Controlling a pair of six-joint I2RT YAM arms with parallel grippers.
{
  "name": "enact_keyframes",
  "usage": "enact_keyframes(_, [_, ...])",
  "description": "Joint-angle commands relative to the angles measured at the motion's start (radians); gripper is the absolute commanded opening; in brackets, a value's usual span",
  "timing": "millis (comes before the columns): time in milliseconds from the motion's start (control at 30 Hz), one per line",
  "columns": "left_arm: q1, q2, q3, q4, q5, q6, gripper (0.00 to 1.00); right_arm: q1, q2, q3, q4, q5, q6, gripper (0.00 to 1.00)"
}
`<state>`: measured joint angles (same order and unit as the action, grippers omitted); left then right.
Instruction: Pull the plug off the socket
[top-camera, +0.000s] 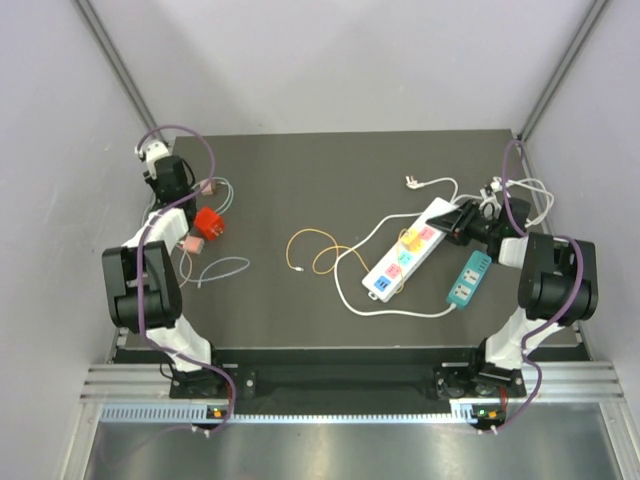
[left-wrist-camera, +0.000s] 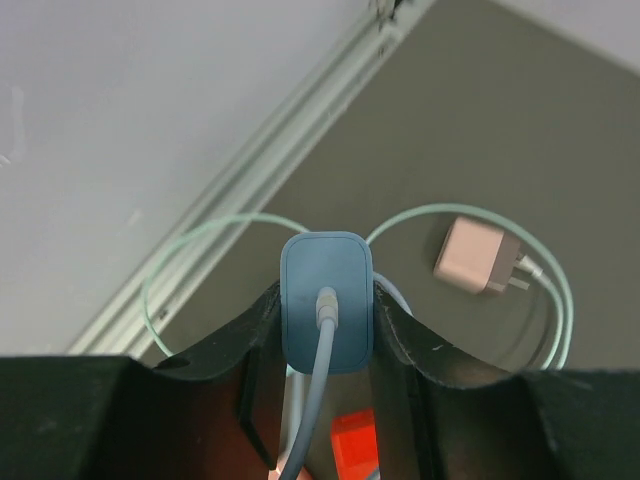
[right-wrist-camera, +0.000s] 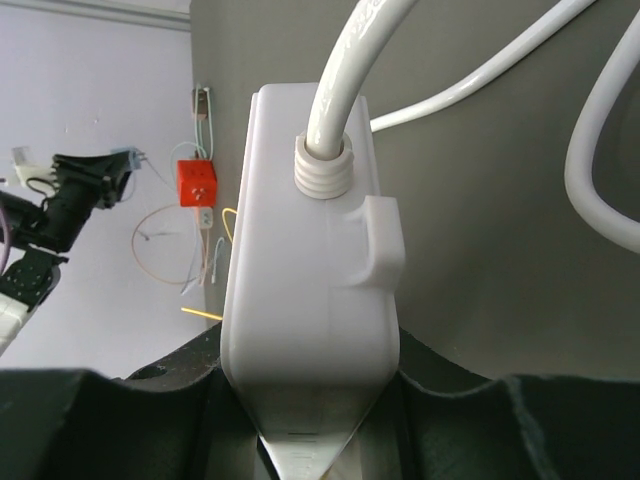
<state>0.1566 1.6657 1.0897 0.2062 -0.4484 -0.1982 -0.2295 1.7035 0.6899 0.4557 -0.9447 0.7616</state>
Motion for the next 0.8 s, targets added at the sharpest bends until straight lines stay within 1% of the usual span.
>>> enact_keyframes(0, [0.011,0.029,-0.002,-0.033,0.048,-0.058,0.06,-0.018,0.011,0.043,0.047,0.018,-0.076,0.28])
enact_keyframes(100, [0.018,0.064,0.007,-0.077,0.072,-0.07,0.09,-0.018,0.01,0.043,0.046,0.017,-0.076,0.28])
enact_keyframes(167, [0.023,0.077,0.019,-0.108,0.074,-0.078,0.17,-0.018,0.01,0.043,0.046,0.017,-0.076,0.28])
enact_keyframes(200, [0.024,0.077,0.022,-0.11,0.079,-0.087,0.22,-0.019,0.01,0.043,0.044,0.017,-0.076,0.28])
enact_keyframes(233, [0.029,0.078,0.025,-0.113,0.095,-0.089,0.34,-0.019,0.01,0.045,0.044,0.017,-0.076,0.29])
enact_keyframes(333, [0.035,0.077,0.039,-0.132,0.12,-0.107,0.46,-0.019,0.012,0.045,0.044,0.017,-0.076,0.28])
enact_keyframes(367, [0.037,0.074,0.044,-0.143,0.126,-0.109,0.52,-0.019,0.012,0.046,0.043,0.017,-0.076,0.28])
enact_keyframes(433, [0.038,0.071,0.056,-0.154,0.14,-0.112,0.55,-0.021,0.012,0.046,0.043,0.015,-0.074,0.28])
enact_keyframes(467, [0.04,0.062,0.061,-0.159,0.161,-0.115,0.59,-0.021,0.008,0.046,0.043,0.015,-0.074,0.28])
enact_keyframes(533, [0.038,0.049,0.07,-0.168,0.194,-0.116,0.61,-0.022,0.01,0.046,0.043,0.014,-0.074,0.28])
enact_keyframes(633, [0.043,0.01,0.081,-0.177,0.267,-0.121,0.65,-0.024,0.01,0.046,0.044,0.014,-0.074,0.28])
enact_keyframes(667, [0.041,-0.021,0.081,-0.174,0.328,-0.121,0.66,-0.024,0.01,0.045,0.046,0.011,-0.074,0.28])
enact_keyframes(733, [0.041,-0.058,0.081,-0.157,0.402,-0.129,0.76,-0.024,0.008,0.046,0.047,0.011,-0.076,0.28])
enact_keyframes(767, [0.041,-0.096,0.081,-0.15,0.44,-0.129,0.91,-0.024,0.007,0.046,0.049,0.009,-0.077,0.28])
